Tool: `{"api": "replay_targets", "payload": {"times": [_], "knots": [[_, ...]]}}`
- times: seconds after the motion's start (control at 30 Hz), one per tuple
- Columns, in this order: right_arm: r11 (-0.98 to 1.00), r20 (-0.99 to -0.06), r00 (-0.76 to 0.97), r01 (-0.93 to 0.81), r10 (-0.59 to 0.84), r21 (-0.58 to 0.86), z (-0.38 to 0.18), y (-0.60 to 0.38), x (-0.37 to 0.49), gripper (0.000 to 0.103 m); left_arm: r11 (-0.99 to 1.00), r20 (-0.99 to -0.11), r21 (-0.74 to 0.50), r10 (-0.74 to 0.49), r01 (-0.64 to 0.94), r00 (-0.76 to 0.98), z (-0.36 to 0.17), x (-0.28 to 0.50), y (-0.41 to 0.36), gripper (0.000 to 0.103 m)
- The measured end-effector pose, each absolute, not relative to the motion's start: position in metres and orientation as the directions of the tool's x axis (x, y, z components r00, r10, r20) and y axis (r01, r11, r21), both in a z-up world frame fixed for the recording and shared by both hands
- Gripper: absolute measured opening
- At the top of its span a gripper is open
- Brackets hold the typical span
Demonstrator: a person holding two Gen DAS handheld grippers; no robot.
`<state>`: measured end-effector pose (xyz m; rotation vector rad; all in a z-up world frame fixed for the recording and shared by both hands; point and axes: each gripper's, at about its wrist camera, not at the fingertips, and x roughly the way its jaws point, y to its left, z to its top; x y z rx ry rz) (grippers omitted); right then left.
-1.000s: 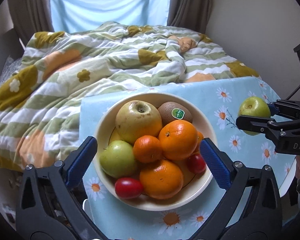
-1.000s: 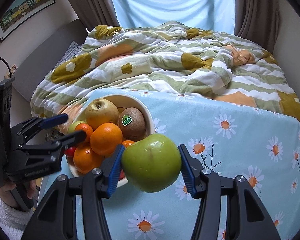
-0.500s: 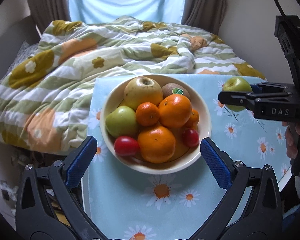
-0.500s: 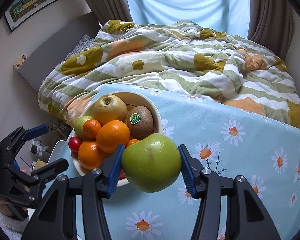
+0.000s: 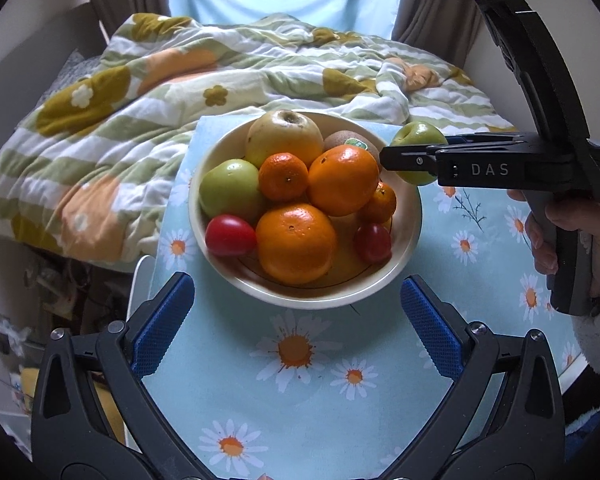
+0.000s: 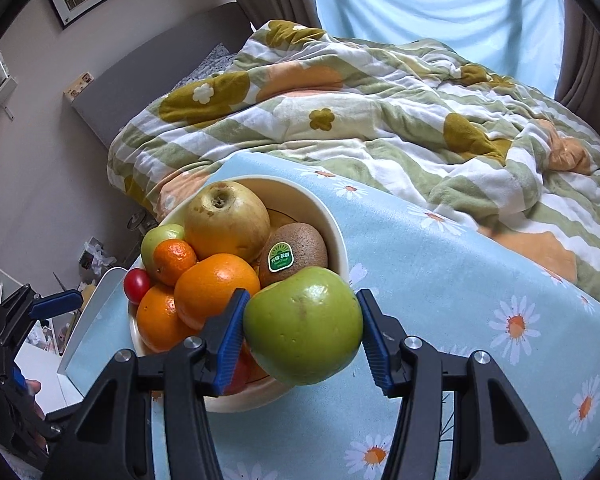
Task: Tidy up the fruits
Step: 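Lower the green apple onto the fruit pile in the bowl and open the right tool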
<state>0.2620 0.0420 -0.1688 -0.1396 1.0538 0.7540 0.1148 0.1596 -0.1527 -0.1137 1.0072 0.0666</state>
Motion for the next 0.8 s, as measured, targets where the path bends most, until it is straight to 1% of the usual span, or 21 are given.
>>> {"api": "replay_targets", "payload": {"times": [0.23, 0.33, 0.43, 0.5, 0.57, 0.8], "knots": [[0.717, -0.825, 0.228, -0.642, 0.517, 0.272, -0.176, 0.041, 0.269, 0.05, 0.99, -0.853, -0.07, 0.004, -0.122, 0.522, -0.157, 0.114, 0.153, 0.103], [0.71, -0.823, 0.204, -0.637, 0.531, 0.3, -0.178, 0.039, 0.274, 0.052, 0.99, -0.853, -0.073, 0.001, -0.122, 0.522, -0.157, 0.114, 0.151, 0.103], [0.717, -0.824, 0.207, -0.629, 0.528, 0.301, -0.177, 0.036, 0.277, 0.064, 0.99, -0.853, -0.075, -0.002, -0.118, 0.522, -0.157, 0.115, 0.15, 0.103], [0.711, -0.813, 0.198, -0.622, 0.547, 0.327, -0.175, 0.033, 0.278, 0.079, 0.991, -0.851, -0.073, -0.003, -0.114, 0.525, -0.156, 0.115, 0.148, 0.103], [0.707, -0.805, 0.186, -0.613, 0.564, 0.354, -0.174, 0.031, 0.278, 0.085, 0.991, -0.849, -0.072, -0.003, -0.111, 0.528, -0.154, 0.115, 0.148, 0.103], [0.72, -0.796, 0.224, -0.606, 0.562, 0.337, -0.159, 0.027, 0.27, 0.085, 0.993, -0.847, -0.058, 0.003, -0.098, 0.532, -0.145, 0.113, 0.145, 0.103]]}}
